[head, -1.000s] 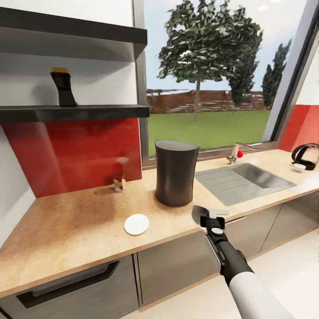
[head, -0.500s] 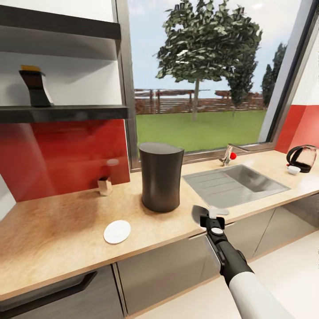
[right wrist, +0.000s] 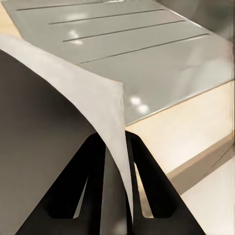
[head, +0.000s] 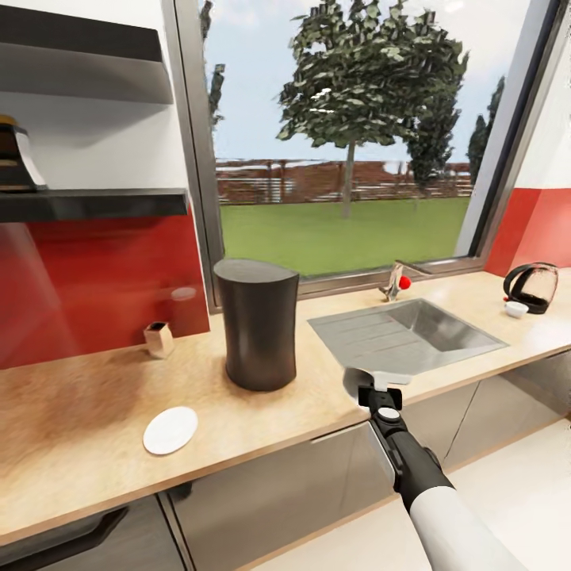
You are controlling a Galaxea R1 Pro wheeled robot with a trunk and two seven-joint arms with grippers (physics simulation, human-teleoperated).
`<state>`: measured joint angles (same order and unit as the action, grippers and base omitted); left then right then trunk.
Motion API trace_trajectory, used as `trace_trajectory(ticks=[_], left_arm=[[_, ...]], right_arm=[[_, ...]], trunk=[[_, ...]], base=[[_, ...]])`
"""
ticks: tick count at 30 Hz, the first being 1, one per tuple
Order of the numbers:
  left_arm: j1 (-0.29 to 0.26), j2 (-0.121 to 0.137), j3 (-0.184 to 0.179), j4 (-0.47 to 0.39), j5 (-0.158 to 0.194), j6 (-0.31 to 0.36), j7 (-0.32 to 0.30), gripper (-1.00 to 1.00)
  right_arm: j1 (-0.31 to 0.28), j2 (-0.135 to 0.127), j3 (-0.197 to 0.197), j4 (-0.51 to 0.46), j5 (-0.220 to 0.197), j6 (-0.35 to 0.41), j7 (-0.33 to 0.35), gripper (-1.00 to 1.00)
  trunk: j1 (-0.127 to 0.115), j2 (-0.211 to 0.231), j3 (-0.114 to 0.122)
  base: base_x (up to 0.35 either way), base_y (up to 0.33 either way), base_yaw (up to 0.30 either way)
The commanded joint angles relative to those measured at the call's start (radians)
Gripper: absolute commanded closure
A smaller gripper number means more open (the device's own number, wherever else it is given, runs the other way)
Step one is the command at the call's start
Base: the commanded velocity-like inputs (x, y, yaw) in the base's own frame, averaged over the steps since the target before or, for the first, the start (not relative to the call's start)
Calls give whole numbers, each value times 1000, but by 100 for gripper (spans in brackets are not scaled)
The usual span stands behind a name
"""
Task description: Set up a coffee station on the kitchen countertop: keep the coffee maker on the countertop, move the bottle of coffee from the kitchen shelf to the counter next to the coffee maker, place a paper coffee filter on top of the coffee maker, put the saucer next to the coffee maker with the coffee cup on the saucer, and place the electric kettle next to the coffee maker.
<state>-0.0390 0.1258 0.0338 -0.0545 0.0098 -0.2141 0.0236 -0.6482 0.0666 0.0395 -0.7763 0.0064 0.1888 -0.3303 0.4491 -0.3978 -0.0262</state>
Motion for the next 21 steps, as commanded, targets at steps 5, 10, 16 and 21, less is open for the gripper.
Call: trace_trajectory(ticks=[5, 10, 16, 21], left_arm=[[-1, 0, 2, 1, 1, -4, 1, -100], [-1, 0, 1, 2, 1, -4, 1, -100], [-1, 0, 2, 5, 1, 0, 1, -100], [-1, 0, 3, 5, 1, 2, 1, -100]], right_arm=[[-1, -1, 4, -2, -3, 6, -3, 100], [-1, -1, 4, -4, -3, 6, -3, 100], [-1, -1, 5, -3, -3, 6, -3, 100], [-1, -1, 5, -3, -3, 6, -3, 100]], trunk=[[1, -2, -2], [1, -2, -2], [1, -2, -2], [1, -2, -2]], base=[[130, -274, 0], [105, -274, 4], [94, -276, 187], [92, -277, 273]])
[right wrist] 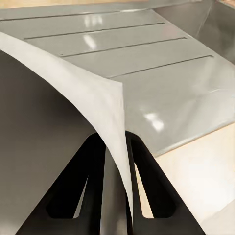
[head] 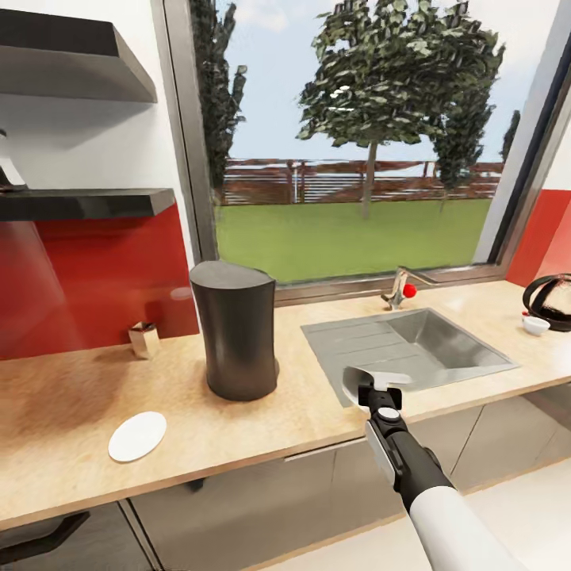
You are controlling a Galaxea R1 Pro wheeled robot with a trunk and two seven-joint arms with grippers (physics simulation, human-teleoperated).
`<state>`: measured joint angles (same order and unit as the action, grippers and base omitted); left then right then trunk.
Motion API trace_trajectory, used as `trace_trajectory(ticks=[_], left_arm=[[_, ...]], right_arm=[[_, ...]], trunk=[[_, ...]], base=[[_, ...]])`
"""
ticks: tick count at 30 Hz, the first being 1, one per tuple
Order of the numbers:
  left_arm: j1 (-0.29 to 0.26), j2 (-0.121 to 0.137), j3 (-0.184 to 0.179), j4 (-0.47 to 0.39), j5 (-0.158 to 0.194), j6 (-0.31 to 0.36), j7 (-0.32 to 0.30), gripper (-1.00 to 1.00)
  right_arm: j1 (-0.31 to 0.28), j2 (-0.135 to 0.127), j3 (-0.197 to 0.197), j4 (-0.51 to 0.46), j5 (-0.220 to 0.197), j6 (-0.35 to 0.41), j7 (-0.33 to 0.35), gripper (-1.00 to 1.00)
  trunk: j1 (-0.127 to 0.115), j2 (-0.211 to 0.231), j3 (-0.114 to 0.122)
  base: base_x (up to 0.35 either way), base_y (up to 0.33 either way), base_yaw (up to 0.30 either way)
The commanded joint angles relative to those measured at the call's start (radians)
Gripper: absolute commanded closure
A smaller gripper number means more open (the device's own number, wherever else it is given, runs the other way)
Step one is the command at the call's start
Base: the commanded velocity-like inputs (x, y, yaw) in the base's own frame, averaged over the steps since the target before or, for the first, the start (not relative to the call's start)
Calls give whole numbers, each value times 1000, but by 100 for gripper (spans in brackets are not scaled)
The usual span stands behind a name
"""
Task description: Set up a coffee station on the kitchen countertop: keep the coffee maker on the countertop, move the bottle of coffee from the kitchen shelf to the counter next to the coffee maker, place a paper coffee filter on top of the coffee maker, put the saucer next to the coffee maker with the coffee cup on the saucer, and place the electric kettle next to the coffee maker.
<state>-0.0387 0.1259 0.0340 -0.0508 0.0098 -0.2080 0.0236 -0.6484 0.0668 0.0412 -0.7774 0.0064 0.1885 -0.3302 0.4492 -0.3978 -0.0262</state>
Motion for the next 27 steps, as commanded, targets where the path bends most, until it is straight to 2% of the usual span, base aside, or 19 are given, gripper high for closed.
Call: trace_trajectory(ticks=[1, 19, 27], left_arm=[[-1, 0, 3, 1, 1, -4, 1, -100], [-1, 0, 1, 1, 1, -5, 1, -100], [-1, 0, 1, 0, 1, -5, 1, -100]], right_arm=[[0, -1, 3, -2, -3, 6, -3, 100], [0, -1, 3, 0, -3, 6, -3, 100], [-1, -1, 3, 0, -3, 6, -3, 100]], trunk=[[1, -2, -2], [1, -2, -2], [1, -2, -2]], base=[[92, -277, 277], [92, -277, 277], [21, -288, 277]])
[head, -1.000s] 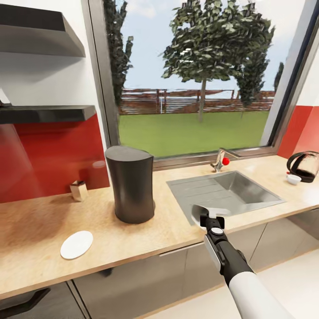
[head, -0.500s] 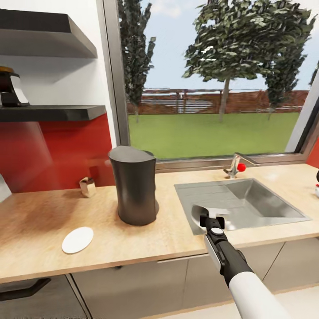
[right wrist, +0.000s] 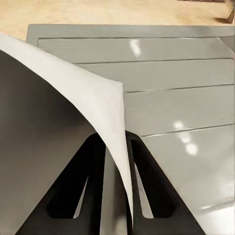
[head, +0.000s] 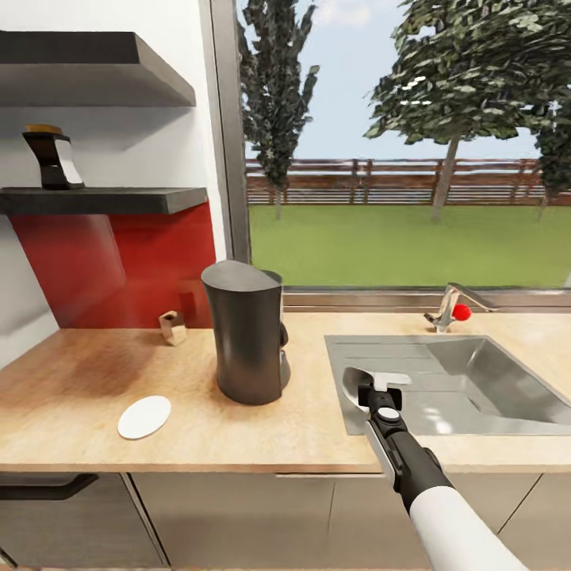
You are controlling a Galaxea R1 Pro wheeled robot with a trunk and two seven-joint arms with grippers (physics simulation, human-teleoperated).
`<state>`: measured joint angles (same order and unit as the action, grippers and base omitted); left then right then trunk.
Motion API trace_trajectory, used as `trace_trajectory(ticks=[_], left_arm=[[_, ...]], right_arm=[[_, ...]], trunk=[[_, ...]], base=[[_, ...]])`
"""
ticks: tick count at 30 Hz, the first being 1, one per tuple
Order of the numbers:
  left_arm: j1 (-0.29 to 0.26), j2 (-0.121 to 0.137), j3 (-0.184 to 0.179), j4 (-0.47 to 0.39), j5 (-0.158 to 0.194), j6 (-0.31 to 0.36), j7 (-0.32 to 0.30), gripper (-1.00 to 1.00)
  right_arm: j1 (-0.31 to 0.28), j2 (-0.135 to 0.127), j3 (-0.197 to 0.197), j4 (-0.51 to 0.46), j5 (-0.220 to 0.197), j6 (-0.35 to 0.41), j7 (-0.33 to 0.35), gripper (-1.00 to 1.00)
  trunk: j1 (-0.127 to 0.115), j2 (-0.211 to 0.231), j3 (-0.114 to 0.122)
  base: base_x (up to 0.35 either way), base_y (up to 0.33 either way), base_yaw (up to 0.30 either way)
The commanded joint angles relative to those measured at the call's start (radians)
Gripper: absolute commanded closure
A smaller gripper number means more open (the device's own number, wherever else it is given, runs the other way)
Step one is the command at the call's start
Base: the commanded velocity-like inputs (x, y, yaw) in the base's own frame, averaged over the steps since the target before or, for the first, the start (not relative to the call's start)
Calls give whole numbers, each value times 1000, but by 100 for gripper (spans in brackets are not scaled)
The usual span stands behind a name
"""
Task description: Set up a coffee station on the kitchen countertop: keep the coffee maker on the countertop, move the bottle of coffee from the kitchen shelf to the counter next to the coffee maker, place a paper coffee filter on top of the coffee maker, put the saucer next to the coffee maker with the coffee cup on the saucer, and place the electric kettle next to the coffee maker.
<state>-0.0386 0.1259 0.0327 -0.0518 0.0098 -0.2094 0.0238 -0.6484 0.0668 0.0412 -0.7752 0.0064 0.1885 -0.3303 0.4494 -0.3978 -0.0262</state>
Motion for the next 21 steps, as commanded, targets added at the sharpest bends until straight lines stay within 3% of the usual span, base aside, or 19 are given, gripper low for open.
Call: trace_trajectory(ticks=[1, 10, 21], left_arm=[[-1, 0, 3, 1, 1, -4, 1, -100], [-1, 0, 3, 1, 1, -4, 1, -100], [-1, 0, 3, 1, 2, -4, 1, -100]], right_arm=[[0, -1, 3, -1, -3, 6, -3, 100], [0, -1, 3, -2, -3, 6, -3, 100], [0, -1, 3, -4, -2, 6, -3, 100]], trunk=[[1, -2, -2], [1, -2, -2], [1, -2, -2]], base=[[2, -294, 277], [0, -295, 261], [0, -296, 15]])
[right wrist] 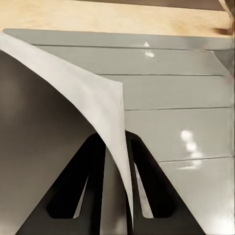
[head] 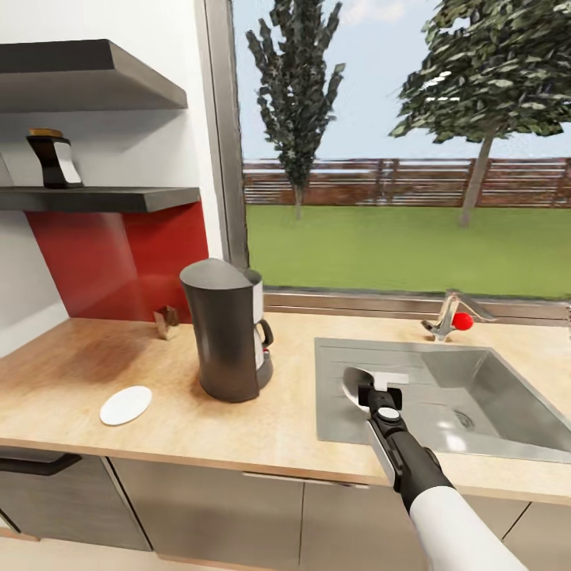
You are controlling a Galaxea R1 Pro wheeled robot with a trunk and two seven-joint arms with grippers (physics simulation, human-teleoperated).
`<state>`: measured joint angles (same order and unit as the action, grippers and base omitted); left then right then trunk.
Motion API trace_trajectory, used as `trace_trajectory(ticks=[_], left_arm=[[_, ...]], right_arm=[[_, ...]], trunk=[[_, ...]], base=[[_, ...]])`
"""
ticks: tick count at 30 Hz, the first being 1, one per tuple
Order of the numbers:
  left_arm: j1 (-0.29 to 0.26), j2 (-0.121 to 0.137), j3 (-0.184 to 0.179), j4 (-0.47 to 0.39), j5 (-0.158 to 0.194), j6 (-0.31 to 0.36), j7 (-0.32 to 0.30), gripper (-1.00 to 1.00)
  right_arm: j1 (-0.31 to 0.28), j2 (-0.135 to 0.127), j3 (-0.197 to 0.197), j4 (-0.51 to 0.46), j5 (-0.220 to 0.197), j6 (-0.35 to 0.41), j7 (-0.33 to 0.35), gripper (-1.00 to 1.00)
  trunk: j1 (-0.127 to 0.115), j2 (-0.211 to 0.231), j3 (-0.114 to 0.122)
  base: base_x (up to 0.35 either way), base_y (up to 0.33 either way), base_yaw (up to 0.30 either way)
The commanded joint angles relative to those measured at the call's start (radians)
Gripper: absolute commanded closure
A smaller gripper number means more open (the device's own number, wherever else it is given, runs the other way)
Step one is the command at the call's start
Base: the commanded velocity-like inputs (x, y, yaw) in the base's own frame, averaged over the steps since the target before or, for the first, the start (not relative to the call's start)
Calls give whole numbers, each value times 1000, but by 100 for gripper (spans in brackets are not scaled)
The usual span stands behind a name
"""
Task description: Set up a coffee station on the kitchen countertop: keep the coffee maker on the countertop, move the bottle of coffee from the kitchen shelf to the counter next to the coffee maker, place a paper coffee filter on top of the coffee maker, put the saucer next to the coffee maker with the coffee cup on the saucer, and place the electric kettle next to the coffee maker.
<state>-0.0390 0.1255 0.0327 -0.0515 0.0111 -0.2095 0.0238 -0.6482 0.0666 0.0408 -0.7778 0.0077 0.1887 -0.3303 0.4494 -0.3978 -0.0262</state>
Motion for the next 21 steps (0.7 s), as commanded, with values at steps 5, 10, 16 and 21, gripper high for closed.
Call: trace_trajectory(ticks=[5, 10, 16, 21], left_arm=[[-1, 0, 3, 1, 1, -4, 1, -100], [-1, -1, 3, 1, 1, -4, 1, -100], [-1, 0, 3, 1, 1, -4, 1, -100], [-1, 0, 3, 1, 1, -5, 1, -100]], right_arm=[[-1, 1, 6, -7, -4, 6, -3, 100], [-1, 2, 7, -7, -6, 6, -3, 100], [-1, 4, 7, -6, -6, 6, -3, 100], [-1, 4, 7, -6, -6, 6, -3, 100]], trunk=[[1, -2, -2], [1, -2, -2], [1, -2, -2], [1, -2, -2]], base=[[0, -243, 0], [0, -94, 0], [0, -7, 137], [0, 0, 269]])
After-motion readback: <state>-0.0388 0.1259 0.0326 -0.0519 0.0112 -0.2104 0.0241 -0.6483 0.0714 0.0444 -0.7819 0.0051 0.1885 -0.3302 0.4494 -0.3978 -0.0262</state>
